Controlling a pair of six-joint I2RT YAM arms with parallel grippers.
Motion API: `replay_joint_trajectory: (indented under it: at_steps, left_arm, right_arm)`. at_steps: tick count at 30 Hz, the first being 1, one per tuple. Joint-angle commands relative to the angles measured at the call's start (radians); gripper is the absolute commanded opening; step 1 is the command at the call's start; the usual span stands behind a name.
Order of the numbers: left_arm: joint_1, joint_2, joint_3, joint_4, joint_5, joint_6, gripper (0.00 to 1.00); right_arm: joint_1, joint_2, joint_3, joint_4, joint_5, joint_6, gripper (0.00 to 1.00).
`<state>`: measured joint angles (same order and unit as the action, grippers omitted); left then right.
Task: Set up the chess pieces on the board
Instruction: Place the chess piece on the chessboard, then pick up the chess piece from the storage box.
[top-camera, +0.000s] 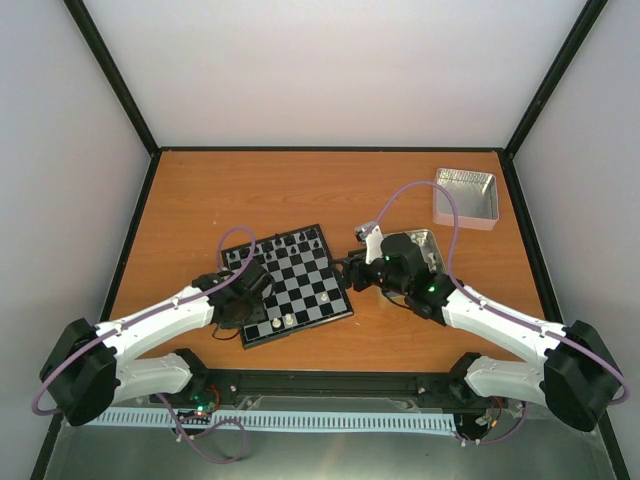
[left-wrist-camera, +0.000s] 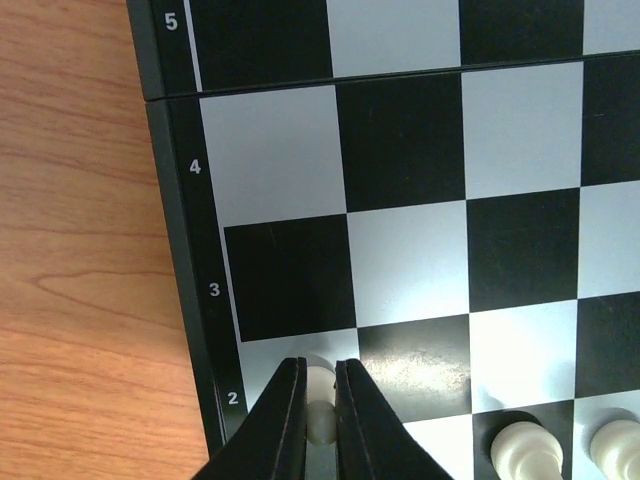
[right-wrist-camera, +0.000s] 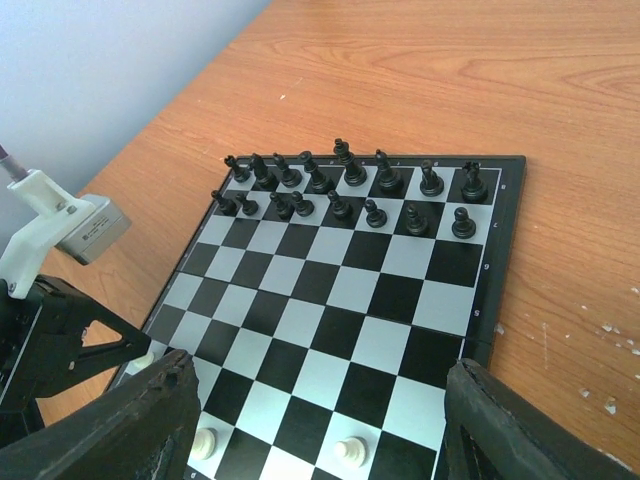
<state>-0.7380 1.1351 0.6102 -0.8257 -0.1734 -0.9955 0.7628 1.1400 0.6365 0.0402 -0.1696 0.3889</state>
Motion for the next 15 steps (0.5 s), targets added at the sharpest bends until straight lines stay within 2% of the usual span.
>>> replay_joint_trajectory:
  at_steps: [1,2,5,7,11,15]
  left_arm:
    - [-0.009,0.010,-0.007,0.007,-0.016,-0.030,0.02]
    - [-0.009,0.007,-0.009,0.007,-0.014,-0.034,0.05]
    - [-0.009,-0.005,0.007,-0.037,-0.040,-0.052,0.30]
    - [-0.009,-0.018,0.020,-0.052,-0.048,-0.061,0.38]
    - [-0.009,-0.040,0.064,-0.087,-0.044,-0.060,0.39]
    - [-0.009,-0.090,0.117,-0.134,-0.132,-0.065,0.40]
  right_arm:
    - [0.007,0.004,-0.005,0.002,0.020,-0.001,0.67]
    - [0.007,0.003,-0.006,0.001,0.022,-0.001,0.67]
    - [0.007,-0.001,-0.003,-0.006,0.036,-0.001,0.67]
    - [0.007,-0.007,-0.001,-0.010,0.049,-0.003,0.67]
    - [0.007,-0.026,0.001,-0.025,0.107,0.000,0.67]
    - [0.001,-0.026,0.018,-0.105,0.277,0.053,0.67]
